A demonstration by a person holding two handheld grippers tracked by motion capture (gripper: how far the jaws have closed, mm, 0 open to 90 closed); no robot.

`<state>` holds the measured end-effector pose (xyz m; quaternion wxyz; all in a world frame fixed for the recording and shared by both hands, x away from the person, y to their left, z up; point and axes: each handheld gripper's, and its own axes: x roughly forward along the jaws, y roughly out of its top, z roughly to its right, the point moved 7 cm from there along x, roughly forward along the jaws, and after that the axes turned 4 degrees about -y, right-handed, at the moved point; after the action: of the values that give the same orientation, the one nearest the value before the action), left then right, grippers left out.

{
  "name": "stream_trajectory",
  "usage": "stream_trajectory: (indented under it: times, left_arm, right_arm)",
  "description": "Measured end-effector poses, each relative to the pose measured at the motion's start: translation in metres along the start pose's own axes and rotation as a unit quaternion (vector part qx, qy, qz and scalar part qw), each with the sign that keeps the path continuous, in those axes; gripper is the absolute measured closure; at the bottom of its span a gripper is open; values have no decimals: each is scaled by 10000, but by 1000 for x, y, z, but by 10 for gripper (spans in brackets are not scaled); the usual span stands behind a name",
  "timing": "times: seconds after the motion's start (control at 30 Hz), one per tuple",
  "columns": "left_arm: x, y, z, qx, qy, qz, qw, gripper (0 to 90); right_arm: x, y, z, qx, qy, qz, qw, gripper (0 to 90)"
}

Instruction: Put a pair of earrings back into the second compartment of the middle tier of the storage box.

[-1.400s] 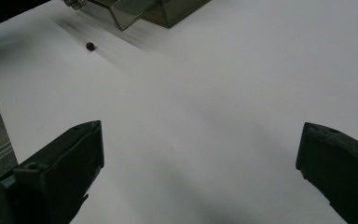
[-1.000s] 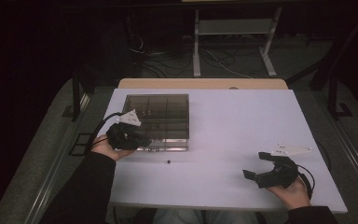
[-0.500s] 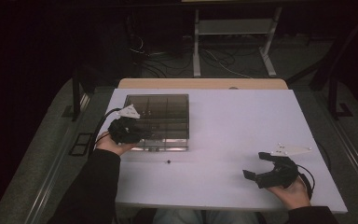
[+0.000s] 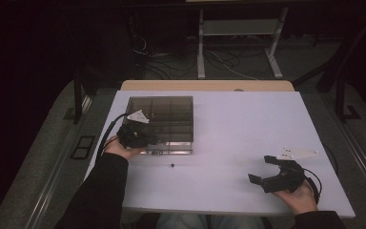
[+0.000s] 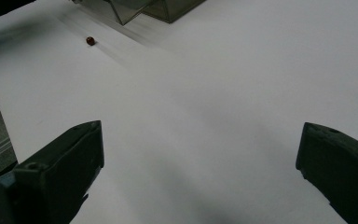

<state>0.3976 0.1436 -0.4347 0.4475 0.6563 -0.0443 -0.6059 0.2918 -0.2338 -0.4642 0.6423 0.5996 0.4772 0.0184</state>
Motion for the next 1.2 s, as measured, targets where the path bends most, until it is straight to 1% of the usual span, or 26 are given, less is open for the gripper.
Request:
stream_trajectory:
  times: [0.03,0.07,0.1,0.23,0.43,0.47,0.57,0.67,0.7,0.73,0.83,0.87,1.03,1.13,1.2]
  left_arm:
    - [0,0,0,0,0,0,10000,788]
    - [4,-1,0,-32,14,-65,10000,788]
    - [4,-1,0,-32,14,-65,10000,788]
    - [8,-1,0,-3,-15,-188,9998,783]
    - [8,-2,-1,-22,7,-227,9997,771]
    - [8,-2,0,-61,12,-195,9998,771]
    - [5,-2,-1,-46,14,-181,9998,761]
    - [3,-1,0,-77,-34,-130,9999,724]
    - [1,-1,0,-46,-46,-114,9999,708]
    - [0,-1,1,-69,-69,-85,9999,682]
    - [-3,0,3,-56,-90,-37,9999,593]
    - [-5,1,4,-51,-137,5,9999,567]
    - [-11,3,9,-61,-232,101,9997,461]
    - [-14,4,11,-65,-258,116,9996,416]
    - [-18,4,15,-46,-298,106,9995,393]
  right_arm:
    - [0,0,0,1,4,-1,10000,5]
    - [0,0,0,-5,2,1,10000,5]
    - [0,0,0,0,3,-2,10000,5]
    - [0,0,0,-15,12,-10,10000,5]
    - [0,-1,0,-11,18,-21,10000,5]
    - [0,-1,0,-11,18,-21,10000,5]
    - [1,-1,-1,-6,22,-26,10000,5]
    - [1,-1,-1,-11,15,-33,10000,5]
    - [1,-1,-1,-11,11,-35,10000,5]
    - [1,-1,-1,-11,10,-34,10000,5]
    - [1,-1,-1,-9,13,-32,10000,5]
    - [1,-1,-1,-8,12,-32,10000,5]
    - [1,-1,-1,-20,19,-25,10000,5]
    - [1,-1,0,-18,16,-27,10000,5]
    - [0,-1,0,-19,11,-19,10000,5]
